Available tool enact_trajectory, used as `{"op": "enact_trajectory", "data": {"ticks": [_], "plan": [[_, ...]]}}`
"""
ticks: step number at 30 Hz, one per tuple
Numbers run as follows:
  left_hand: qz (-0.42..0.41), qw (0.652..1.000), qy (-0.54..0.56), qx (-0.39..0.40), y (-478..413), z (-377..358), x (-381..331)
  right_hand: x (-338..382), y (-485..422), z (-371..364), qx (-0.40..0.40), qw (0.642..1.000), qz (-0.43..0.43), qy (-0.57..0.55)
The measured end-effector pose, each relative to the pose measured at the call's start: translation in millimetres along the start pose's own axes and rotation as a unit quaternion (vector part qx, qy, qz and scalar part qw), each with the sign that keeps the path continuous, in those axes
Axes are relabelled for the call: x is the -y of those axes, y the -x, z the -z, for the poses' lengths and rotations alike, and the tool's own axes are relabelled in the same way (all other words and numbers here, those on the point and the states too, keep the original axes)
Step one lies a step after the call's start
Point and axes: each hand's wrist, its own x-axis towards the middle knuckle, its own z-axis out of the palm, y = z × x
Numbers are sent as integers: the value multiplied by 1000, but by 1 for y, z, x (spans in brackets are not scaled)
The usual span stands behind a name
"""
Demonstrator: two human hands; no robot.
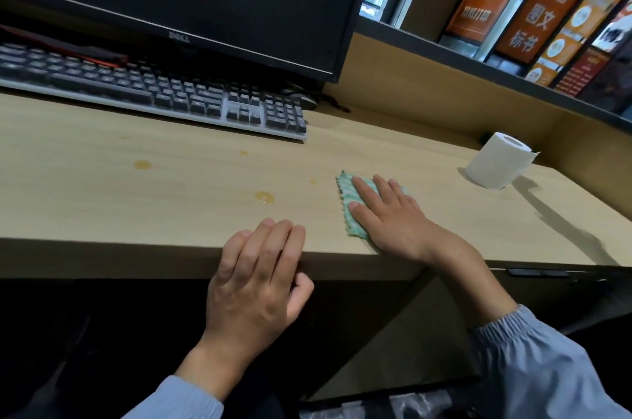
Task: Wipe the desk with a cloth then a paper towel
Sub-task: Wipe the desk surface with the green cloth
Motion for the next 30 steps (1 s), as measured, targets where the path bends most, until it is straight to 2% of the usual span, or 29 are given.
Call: {"op": "enact_trajectory", "data": {"ticks": [10, 22, 30], "plan": [[-9, 1000, -10, -27, 1, -7, 0, 5, -74, 18, 25, 1000, 15, -9], [-31, 998, -14, -54, 1, -14, 4, 4, -193, 47, 42, 999, -9, -8], [-43, 996, -21, -70, 1, -26, 2, 3, -241, 59, 40, 999, -22, -12]]}}
